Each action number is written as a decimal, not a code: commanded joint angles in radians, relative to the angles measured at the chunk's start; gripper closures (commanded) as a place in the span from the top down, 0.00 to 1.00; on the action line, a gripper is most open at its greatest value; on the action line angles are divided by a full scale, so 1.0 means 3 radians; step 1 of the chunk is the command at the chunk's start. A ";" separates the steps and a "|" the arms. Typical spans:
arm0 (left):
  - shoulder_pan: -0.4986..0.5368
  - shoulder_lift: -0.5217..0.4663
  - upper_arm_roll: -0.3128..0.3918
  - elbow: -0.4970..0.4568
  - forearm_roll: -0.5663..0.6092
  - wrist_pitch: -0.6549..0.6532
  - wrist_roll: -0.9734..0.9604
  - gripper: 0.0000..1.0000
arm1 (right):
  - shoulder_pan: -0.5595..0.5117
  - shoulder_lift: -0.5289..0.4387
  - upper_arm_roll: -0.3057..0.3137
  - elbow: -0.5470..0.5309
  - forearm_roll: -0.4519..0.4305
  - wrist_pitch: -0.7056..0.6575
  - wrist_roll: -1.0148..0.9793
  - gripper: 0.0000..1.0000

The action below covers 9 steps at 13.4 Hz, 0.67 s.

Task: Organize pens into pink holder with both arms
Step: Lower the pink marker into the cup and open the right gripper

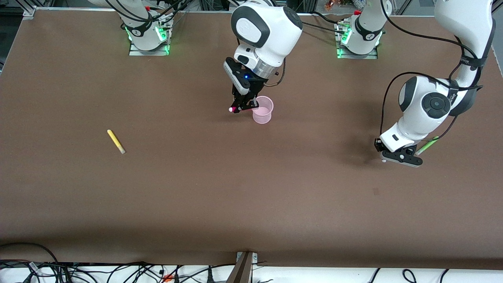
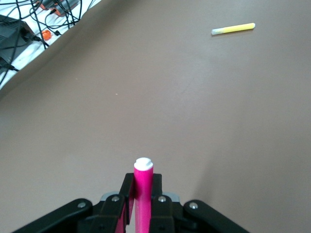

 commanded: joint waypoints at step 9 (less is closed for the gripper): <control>-0.0007 -0.0036 -0.0094 0.0359 -0.0270 -0.0563 0.0075 0.00 | 0.0467 0.0353 -0.0109 0.0120 -0.0463 -0.0236 0.0566 0.00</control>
